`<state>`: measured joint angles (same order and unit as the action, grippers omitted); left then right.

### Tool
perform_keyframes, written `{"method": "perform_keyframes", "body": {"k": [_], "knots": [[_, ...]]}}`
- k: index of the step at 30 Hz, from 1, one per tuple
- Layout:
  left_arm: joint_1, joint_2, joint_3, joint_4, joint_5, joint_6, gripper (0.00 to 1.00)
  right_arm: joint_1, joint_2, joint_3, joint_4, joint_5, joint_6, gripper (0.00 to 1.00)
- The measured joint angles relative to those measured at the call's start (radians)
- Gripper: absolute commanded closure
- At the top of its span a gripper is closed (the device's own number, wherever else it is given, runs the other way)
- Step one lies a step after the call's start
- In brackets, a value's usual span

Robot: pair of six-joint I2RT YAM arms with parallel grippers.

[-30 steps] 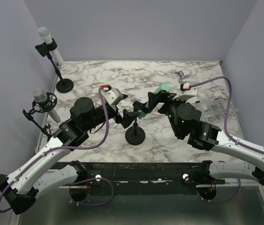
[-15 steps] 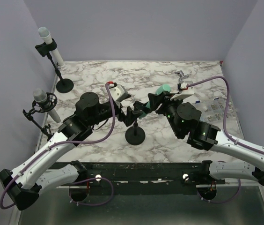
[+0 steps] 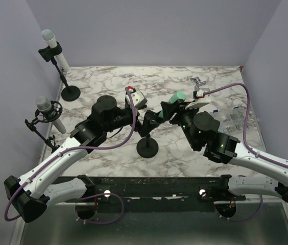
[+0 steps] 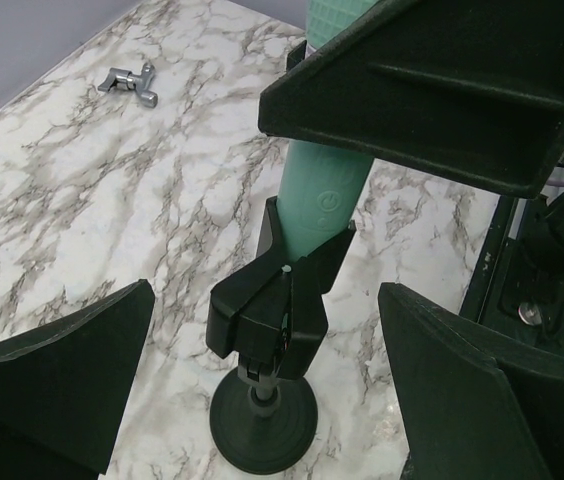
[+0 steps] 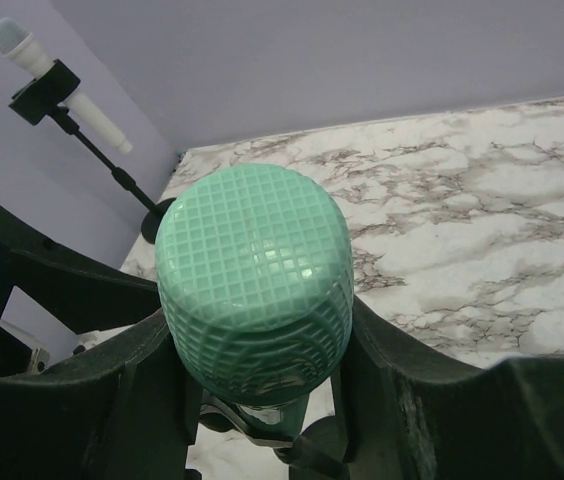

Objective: Remove the microphone from the stand

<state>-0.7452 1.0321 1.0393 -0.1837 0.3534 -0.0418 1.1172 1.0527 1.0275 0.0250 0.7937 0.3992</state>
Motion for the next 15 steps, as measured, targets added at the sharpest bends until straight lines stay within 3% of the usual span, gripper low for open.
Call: {"method": "perform_keyframes", "body": {"k": [7,9,12,14,15], "knots": [[0.000,0.025,0.013,-0.007,-0.001,0.000,0.29,0.000,0.000,0.000,0.002,-0.005,-0.001,0.77],[0.000,0.025,0.013,-0.008,-0.002,0.001,0.46,0.000,0.000,0.000,0.002,-0.006,-0.002,0.77],[0.000,0.025,0.014,-0.013,-0.007,0.006,0.86,0.000,0.000,0.000,0.002,-0.007,-0.008,0.79],[0.000,0.025,0.017,-0.018,-0.008,0.013,1.00,0.000,0.000,0.000,0.003,-0.007,-0.011,0.80],[0.000,0.026,0.021,-0.021,-0.013,0.021,1.00,-0.001,0.000,0.000,0.003,-0.007,-0.013,0.80]]}}
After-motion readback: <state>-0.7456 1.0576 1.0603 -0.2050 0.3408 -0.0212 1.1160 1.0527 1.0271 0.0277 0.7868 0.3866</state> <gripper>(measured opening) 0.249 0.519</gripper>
